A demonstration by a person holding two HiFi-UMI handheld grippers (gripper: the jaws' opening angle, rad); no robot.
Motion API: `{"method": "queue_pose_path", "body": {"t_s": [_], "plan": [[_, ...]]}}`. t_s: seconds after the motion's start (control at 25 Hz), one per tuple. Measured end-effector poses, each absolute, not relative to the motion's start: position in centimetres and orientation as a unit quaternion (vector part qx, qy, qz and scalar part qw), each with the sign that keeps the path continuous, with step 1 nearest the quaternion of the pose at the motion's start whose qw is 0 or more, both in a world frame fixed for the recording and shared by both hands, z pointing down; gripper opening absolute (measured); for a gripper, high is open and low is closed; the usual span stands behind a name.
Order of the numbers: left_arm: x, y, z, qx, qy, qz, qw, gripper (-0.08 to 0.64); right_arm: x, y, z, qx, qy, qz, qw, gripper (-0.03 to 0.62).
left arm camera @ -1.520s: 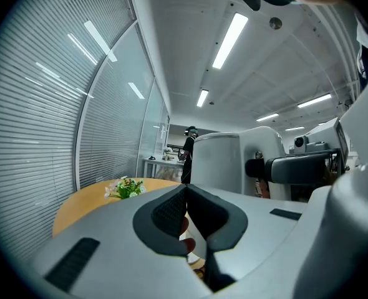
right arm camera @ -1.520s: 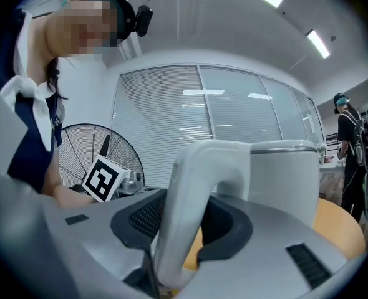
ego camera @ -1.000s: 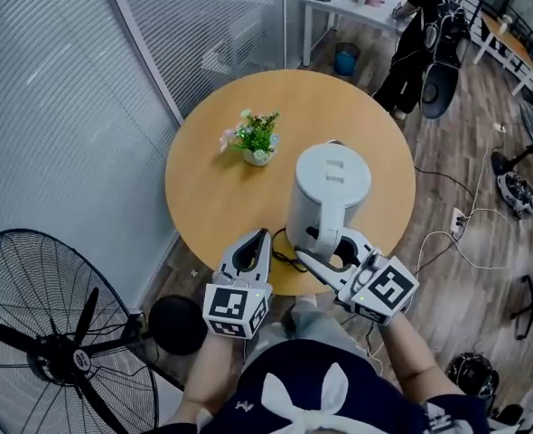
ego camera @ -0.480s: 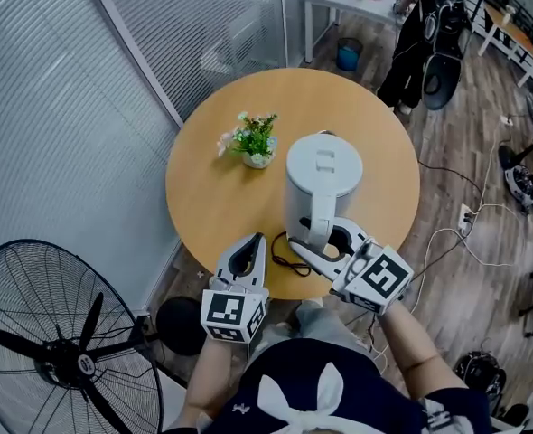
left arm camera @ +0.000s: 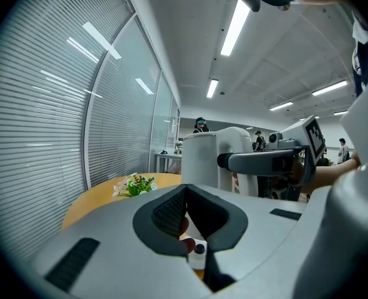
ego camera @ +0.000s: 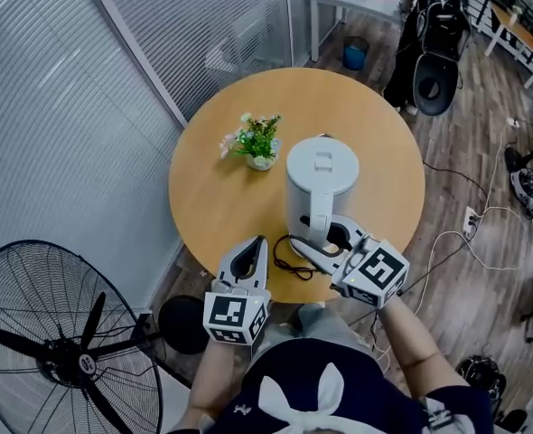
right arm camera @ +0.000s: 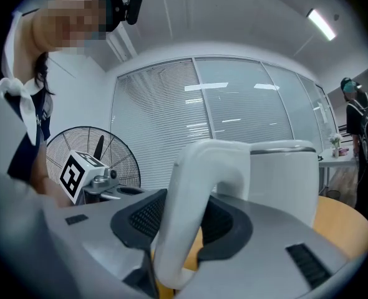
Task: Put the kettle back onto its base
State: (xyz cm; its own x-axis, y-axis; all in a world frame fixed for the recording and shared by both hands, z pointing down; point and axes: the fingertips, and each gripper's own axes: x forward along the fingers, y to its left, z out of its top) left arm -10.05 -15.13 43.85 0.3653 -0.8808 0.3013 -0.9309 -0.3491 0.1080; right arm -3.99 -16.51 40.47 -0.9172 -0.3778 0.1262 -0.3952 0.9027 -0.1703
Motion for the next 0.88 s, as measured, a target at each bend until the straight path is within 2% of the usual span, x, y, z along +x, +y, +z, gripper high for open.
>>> {"method": "queue_pose_path", "body": {"t_s": [0.88], "plan": [[-9.5, -16.0, 45.1, 0.810, -0.559, 0.102, 0.149, 0.021, -4.3, -19.0, 46.2, 0.181, -0.969, 0.151, 0.078, 0.160]]}}
